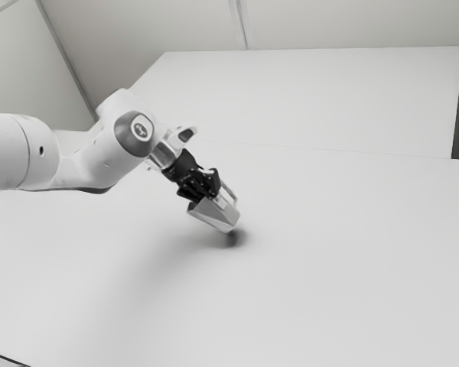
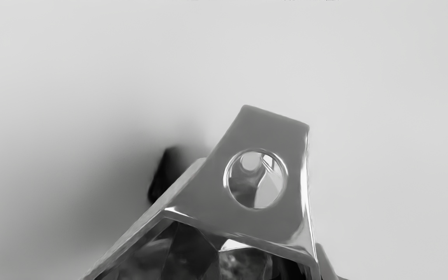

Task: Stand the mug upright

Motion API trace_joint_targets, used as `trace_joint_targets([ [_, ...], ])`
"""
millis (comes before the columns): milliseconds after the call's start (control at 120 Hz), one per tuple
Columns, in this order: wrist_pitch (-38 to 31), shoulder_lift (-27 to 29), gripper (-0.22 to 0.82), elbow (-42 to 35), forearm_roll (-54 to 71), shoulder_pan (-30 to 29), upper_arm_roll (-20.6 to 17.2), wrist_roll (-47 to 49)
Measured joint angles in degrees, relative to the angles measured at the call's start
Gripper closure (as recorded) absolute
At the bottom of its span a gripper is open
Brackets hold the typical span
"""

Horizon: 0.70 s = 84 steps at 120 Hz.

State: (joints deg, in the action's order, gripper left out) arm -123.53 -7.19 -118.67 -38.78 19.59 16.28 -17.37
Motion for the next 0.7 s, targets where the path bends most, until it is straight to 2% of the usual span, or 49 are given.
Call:
trace_joint_targets([
  [233, -3.87, 3.8, 0.78, -4.3, 16.82, 3.72, 0.06, 17.53],
  [383, -4.75, 5.17, 0.78, -7.15, 20.53, 4.32, 0.41, 27.52],
  [700, -4.49, 5.49, 0.78, -7.91, 25.61, 3.84, 0.92, 43.52],
])
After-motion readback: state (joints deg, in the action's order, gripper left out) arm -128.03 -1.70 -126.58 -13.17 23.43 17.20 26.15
